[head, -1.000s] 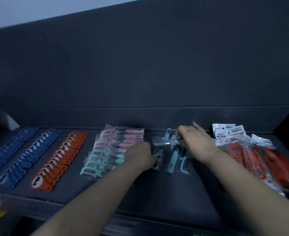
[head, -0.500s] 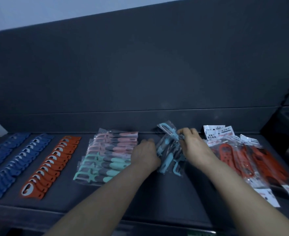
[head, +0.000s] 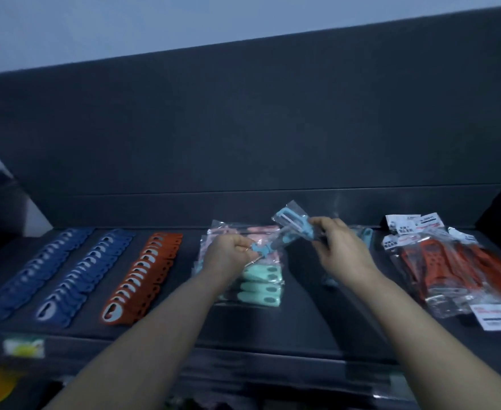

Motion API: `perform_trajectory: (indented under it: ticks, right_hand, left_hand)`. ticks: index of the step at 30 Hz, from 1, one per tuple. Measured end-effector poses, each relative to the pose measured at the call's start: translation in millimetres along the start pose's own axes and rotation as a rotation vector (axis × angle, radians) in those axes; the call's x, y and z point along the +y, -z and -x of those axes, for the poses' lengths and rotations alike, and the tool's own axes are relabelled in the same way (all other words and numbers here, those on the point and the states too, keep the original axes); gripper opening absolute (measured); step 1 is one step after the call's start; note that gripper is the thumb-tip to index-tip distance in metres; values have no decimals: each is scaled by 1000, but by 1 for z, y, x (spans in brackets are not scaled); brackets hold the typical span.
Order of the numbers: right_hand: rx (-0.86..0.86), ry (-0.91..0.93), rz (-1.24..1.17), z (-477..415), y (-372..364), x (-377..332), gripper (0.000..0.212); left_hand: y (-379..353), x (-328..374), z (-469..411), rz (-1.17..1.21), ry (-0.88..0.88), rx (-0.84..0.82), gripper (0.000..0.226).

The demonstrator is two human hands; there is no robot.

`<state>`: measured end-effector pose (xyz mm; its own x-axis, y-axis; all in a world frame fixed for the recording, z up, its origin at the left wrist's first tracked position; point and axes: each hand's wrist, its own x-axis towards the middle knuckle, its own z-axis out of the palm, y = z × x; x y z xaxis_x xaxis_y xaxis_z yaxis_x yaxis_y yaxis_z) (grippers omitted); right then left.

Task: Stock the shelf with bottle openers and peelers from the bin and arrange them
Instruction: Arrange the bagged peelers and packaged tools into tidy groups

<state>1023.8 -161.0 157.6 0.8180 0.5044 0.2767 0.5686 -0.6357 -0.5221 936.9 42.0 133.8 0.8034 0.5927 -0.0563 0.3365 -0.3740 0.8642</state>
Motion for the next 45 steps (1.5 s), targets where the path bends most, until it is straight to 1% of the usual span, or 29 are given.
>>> perform_trajectory:
  ticks: [4,7,10,13,17,21,25,28,29,31,33,36,38,42,45]
  right_hand:
    - [72,22,45,17,-23,-44,46]
    - [66,-11,111,30,-45,-72,47]
    - [74,-44,133,43,-65,-93,44]
    - [98,-81,131,55,-78,-104,45]
    - [122,-135,181,70,-83,-103,49]
    - [106,-172,234,84,-86,-99,47]
    - [71,-109,243,95,-90,-99,41]
    - [8,-46,222,99,-94,-104,40]
    - [-21,-21,224,100,-96,-106,41]
    - [-66,24,217,101,-99,-109,43]
    - [-92,54,201,101,-104,-111,44]
    - [-117,86,210,100,-113,-116,43]
    - [-116,98,202,97,-119,-121,44]
    - [-104,118,214,91,-126,-127,48]
    - [-78,110,248,91,-123,-126,53]
  left_hand:
    - [68,-35,15,-40,-32,-64,20]
    - [108,-53,26,24,-79,-221,19]
    - [125,-66,34,45,-102,-369,22]
    - [123,-80,36,-17,-125,-396,27]
    - [111,-96,33,-108,-163,-376,26]
    - [103,-101,31,-234,-266,-262,26]
    - [95,-100,30,-339,-365,-135,36]
    - [92,-99,31,-445,-422,-69,40]
    - [93,-99,31,-459,-429,-50,40]
    - [98,-101,31,-403,-416,-5,37]
    - [106,-102,32,-316,-394,36,27]
    - [119,-104,34,-241,-371,12,13]
    - [124,-105,37,-237,-380,-11,11]
    - [123,-107,44,-266,-392,-45,16]
    - [122,-108,48,-352,-420,-119,27]
